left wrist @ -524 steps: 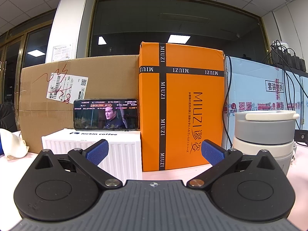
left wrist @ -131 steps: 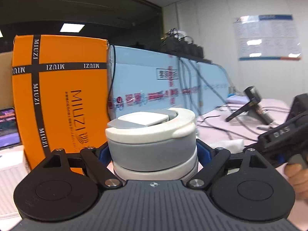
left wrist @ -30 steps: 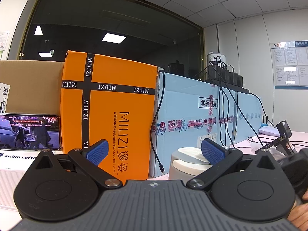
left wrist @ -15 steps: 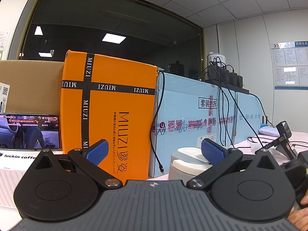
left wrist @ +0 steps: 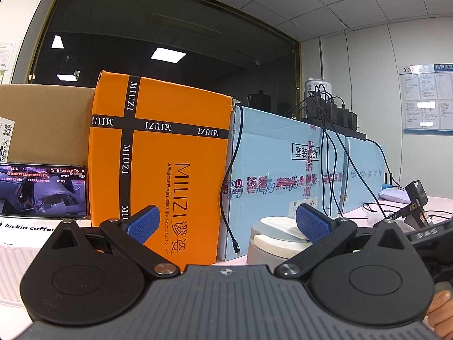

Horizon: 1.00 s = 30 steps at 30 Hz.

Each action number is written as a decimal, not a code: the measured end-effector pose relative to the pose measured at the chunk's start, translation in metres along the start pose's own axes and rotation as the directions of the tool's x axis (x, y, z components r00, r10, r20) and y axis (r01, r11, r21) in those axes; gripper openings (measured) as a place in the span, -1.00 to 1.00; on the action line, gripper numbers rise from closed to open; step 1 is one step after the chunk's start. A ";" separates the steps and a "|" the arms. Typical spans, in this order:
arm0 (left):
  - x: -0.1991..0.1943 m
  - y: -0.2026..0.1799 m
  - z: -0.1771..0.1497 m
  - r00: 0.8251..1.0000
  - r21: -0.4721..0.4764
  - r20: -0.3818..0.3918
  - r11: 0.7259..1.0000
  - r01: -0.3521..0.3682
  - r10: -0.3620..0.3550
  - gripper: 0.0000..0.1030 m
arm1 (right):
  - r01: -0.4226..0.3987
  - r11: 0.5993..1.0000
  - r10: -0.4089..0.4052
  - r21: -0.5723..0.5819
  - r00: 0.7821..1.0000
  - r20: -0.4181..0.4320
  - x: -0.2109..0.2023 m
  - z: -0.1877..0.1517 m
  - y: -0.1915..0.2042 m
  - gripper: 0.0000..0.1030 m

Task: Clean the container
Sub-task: 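Wipe the mug side with the tissue in the right tool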

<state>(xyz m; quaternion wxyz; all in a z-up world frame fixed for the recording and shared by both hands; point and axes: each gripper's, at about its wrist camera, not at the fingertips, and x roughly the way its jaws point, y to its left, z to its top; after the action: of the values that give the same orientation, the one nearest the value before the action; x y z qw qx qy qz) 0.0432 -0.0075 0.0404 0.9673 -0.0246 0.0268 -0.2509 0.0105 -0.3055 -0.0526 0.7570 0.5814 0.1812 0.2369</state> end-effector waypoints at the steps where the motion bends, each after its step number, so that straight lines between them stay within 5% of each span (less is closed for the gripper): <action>1: 0.000 0.000 0.000 1.000 0.001 0.000 1.000 0.000 0.000 1.00 | -0.015 1.000 0.015 -0.002 1.000 -0.003 -0.001 0.000 0.001 -0.76; 18: 0.001 -0.002 -0.001 1.000 0.003 0.006 1.000 -0.015 0.015 1.00 | 0.164 0.986 -0.166 -0.042 0.985 -0.041 -0.004 -0.007 -0.007 -0.72; 26: 0.001 -0.001 -0.001 1.000 0.002 0.006 1.000 -0.016 0.016 1.00 | -0.015 0.998 0.012 -0.065 0.999 -0.044 -0.012 -0.008 0.005 -0.73; 30: 0.001 -0.002 -0.001 1.000 0.002 0.006 1.000 -0.016 0.016 1.00 | -0.041 0.994 0.036 -0.101 0.998 -0.050 -0.013 -0.010 0.012 -0.73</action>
<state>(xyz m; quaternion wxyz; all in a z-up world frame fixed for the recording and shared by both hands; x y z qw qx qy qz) 0.0432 -0.0097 0.0393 0.9694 -0.0243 0.0239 -0.2432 -0.0073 -0.3028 -0.0434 0.7766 0.5392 0.1759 0.2742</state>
